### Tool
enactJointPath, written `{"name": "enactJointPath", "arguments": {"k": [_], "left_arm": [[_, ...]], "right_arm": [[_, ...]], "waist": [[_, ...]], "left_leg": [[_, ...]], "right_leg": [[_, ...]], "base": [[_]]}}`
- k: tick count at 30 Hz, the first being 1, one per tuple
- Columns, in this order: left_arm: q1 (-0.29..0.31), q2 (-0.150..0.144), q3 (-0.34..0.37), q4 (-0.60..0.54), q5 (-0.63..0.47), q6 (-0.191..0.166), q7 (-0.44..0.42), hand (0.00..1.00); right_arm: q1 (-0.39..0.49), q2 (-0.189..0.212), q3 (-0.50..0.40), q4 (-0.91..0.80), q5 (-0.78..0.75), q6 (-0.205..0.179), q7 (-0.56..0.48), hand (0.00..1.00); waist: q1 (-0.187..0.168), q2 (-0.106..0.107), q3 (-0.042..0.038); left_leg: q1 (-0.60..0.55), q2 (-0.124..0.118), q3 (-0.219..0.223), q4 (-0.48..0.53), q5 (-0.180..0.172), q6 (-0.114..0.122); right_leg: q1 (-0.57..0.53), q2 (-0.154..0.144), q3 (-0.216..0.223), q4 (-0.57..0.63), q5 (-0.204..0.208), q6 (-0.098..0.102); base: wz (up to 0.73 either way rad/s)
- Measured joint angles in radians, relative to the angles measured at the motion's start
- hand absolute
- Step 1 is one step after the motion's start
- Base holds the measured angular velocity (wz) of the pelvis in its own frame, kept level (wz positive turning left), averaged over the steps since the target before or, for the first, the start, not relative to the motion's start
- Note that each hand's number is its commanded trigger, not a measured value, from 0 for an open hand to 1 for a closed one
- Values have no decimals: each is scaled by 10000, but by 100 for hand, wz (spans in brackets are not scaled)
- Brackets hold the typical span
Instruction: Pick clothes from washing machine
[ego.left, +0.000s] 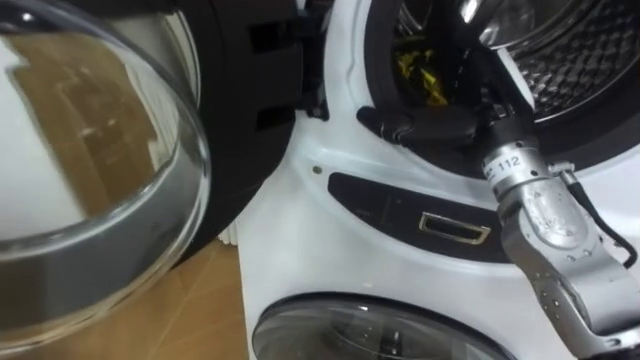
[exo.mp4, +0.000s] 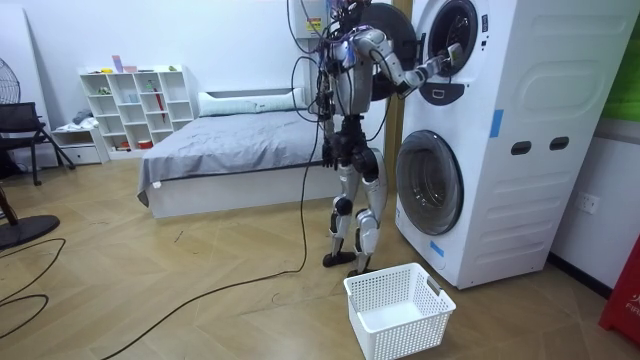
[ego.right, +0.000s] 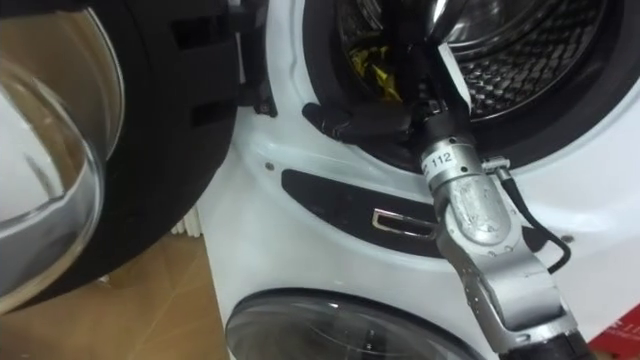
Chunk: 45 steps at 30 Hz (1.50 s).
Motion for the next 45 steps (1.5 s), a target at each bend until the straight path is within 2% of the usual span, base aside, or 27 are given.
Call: {"name": "enactJointPath", "arguments": {"k": [5,9,14,18,20,25,27,32,39,40,43,45], "left_arm": [[317,-4,4,0,-4,151,-36,0],[449,-17,227,-61,5,169,-32,0],[687,-81,670,-397,-2,159,-31,0],[688,-89,1192,-440,-9,160,15,0],[714,-94,1274,-576,-6,157,120,0],[813,-151,1566,-590,5,148,196,0],[819,-163,1693,-587,4,153,226,0],[796,-175,1963,-578,7,173,342,0],[955,-177,1960,-553,12,152,416,0],[987,-177,1956,-553,9,152,421,0],[1144,-171,1943,-551,-9,158,437,0],[1150,-150,1924,-539,-8,159,437,0]], "right_arm": [[0,-7,0,-3,12,115,34,0],[1,-15,0,-3,4,117,98,0],[3,-160,-5,-94,363,206,259,0],[17,-693,-3,-548,758,633,300,0],[70,-818,-3,-745,707,688,302,0],[220,-849,-15,-1053,705,838,301,0],[565,-859,-160,-1256,707,850,299,0],[891,-926,-343,-1456,683,867,300,0],[1782,-939,-1076,-1976,893,875,405,0],[1849,-941,-1261,-2003,950,875,406,0],[1884,-1108,-2601,-1944,1265,864,182,0],[1876,-1174,-2610,-2017,1807,846,306,0]], "waist": [[-344,-110,-1],[-573,-63,31],[-657,-26,41],[-680,-42,-1],[-810,-34,-6],[-988,57,-9],[-1130,67,-30],[-1179,44,-58],[-1203,-53,-124],[-1227,-46,-119],[-1392,12,-71],[-1342,1,-64]], "left_leg": [[5,-19,-220,6,-6,-1],[7,-53,-364,24,-3,4],[29,-59,-355,19,-9,15],[62,-74,-386,51,-4,25],[37,-87,-411,54,3,38],[53,-87,-413,47,-16,71],[62,-93,-458,36,-18,74],[220,-106,-426,-48,-19,79],[408,-117,-375,-164,-14,89],[415,-119,-374,-167,-14,89],[542,-114,-257,-244,-18,95],[582,-97,-132,-313,-61,192]], "right_leg": [[147,-22,-136,-152,29,26],[279,-29,-157,-322,58,72],[291,-30,-143,-333,78,95],[293,-41,-147,-358,93,118],[308,-50,-143,-433,131,154],[354,-51,-144,-517,201,184],[451,-50,-128,-662,269,224],[583,-34,125,-669,273,233],[730,-25,128,-665,270,238],[739,-27,130,-665,270,239],[794,-30,283,-662,264,248],[798,-23,402,-665,202,339]], "base": [[12],[10],[1],[2],[10],[3],[9],[6],[1],[0],[-14],[-16]]}}
